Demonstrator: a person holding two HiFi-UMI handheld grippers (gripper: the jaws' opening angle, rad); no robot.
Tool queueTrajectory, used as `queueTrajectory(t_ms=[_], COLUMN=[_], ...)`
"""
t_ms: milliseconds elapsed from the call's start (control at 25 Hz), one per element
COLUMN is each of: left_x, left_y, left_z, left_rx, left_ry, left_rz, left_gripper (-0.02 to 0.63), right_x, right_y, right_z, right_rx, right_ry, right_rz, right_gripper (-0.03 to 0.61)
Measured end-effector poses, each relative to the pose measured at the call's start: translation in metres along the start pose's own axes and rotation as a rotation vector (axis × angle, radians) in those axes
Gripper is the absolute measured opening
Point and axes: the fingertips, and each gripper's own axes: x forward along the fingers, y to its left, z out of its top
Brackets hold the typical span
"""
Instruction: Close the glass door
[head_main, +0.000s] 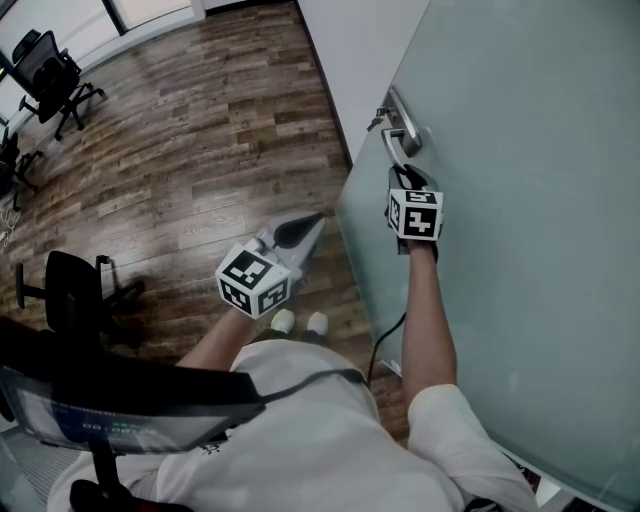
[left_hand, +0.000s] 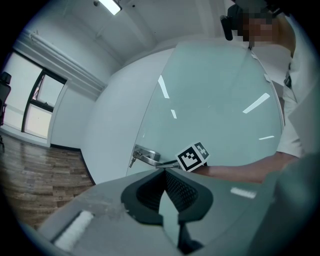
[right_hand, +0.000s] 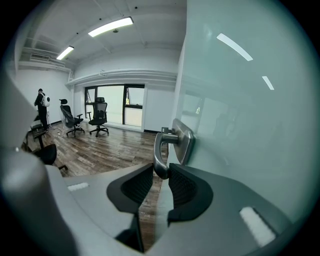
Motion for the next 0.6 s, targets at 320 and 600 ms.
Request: queueTrajectory(t_ms=[320,600], left_x=[-0.016,-0.031], left_y=[0.010,0.015], left_z=[-0.008,-0.021], left_rx=[0.004,0.001], left_ry=[-0.006,-0.007], left_rz=[0.022,0.028], left_gripper=[0.002,0.002], right_x=[-0.002,-0.006], right_y=[0.032,0.055], right_z=[-0.007,-0.018], right_rx=[-0.016,-0.035], right_ry=[-0.017,-0.038], right_rz=[0.042,0.074], right_gripper=[0.106,0.110])
